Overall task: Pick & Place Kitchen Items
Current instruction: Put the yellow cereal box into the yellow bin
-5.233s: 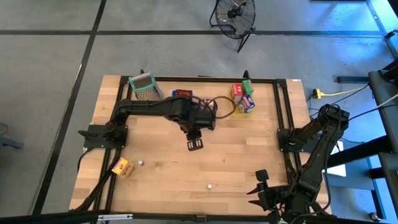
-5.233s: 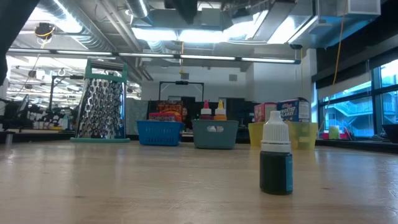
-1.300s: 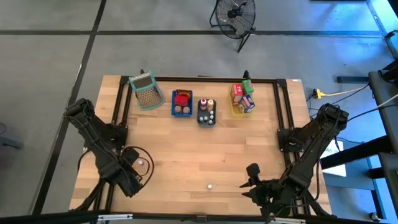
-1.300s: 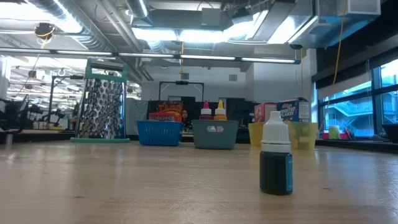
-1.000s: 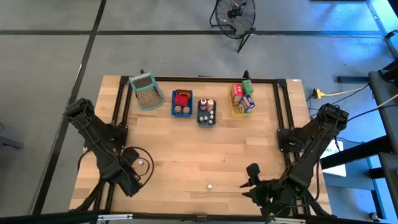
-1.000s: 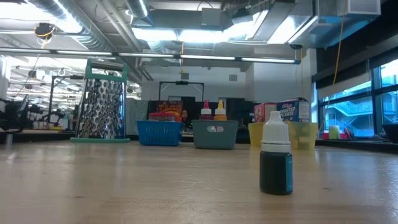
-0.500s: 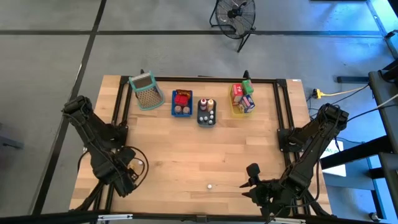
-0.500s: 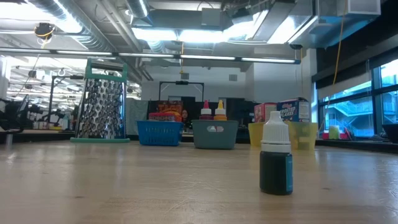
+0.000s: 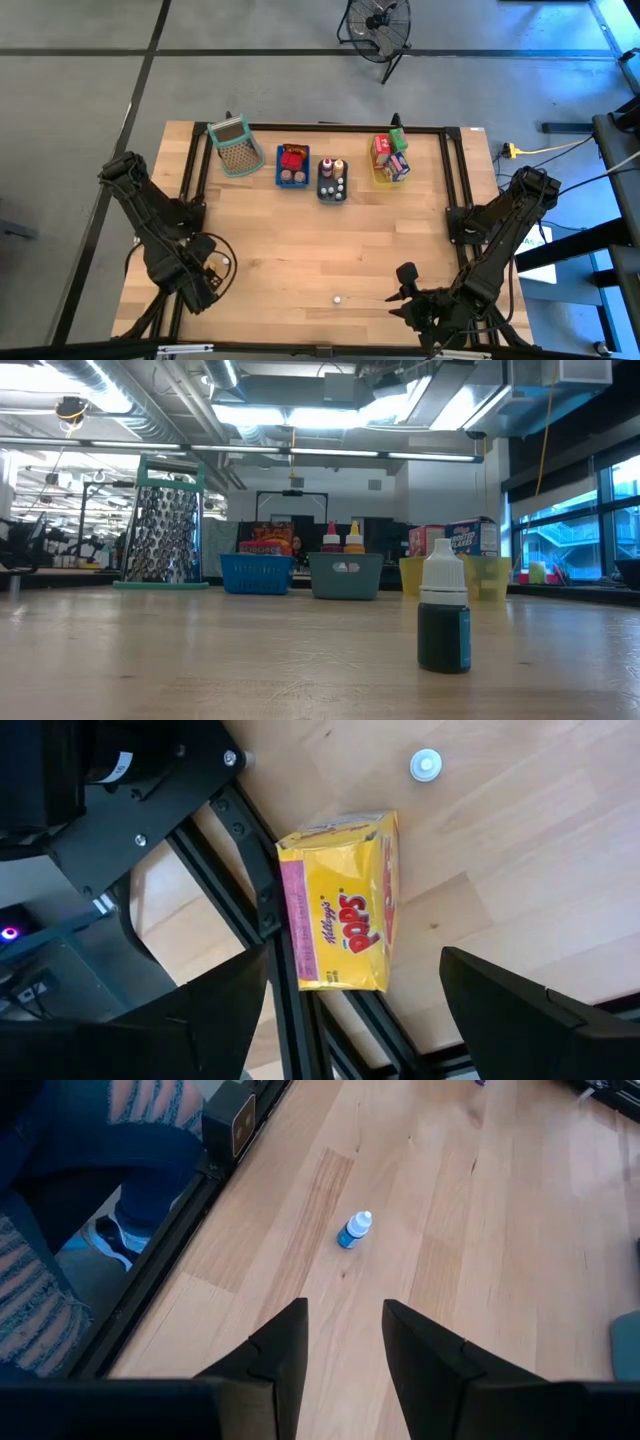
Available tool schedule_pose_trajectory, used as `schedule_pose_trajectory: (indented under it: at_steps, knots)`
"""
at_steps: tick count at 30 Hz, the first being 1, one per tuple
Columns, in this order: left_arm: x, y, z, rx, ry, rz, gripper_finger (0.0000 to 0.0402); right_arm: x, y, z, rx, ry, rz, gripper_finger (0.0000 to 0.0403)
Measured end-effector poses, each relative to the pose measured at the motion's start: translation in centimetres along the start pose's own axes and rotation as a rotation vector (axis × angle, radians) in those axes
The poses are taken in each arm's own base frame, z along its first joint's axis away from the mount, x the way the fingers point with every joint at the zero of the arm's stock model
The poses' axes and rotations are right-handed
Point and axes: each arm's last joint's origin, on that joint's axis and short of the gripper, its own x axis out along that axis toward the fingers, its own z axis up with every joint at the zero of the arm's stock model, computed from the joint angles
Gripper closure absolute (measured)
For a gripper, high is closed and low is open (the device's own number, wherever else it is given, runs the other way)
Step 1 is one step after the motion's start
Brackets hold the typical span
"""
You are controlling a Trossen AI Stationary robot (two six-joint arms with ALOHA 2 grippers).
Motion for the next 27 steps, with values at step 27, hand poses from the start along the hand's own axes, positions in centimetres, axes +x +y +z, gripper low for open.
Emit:
schedule_pose_trajectory:
  at_steps: [27]
  knots:
    - [4.2,1.3,0.8,-0.011,0.063,-0.06,0.0109,0.1,-0.2,0.1,-0.002,0.002,-0.006,0.027]
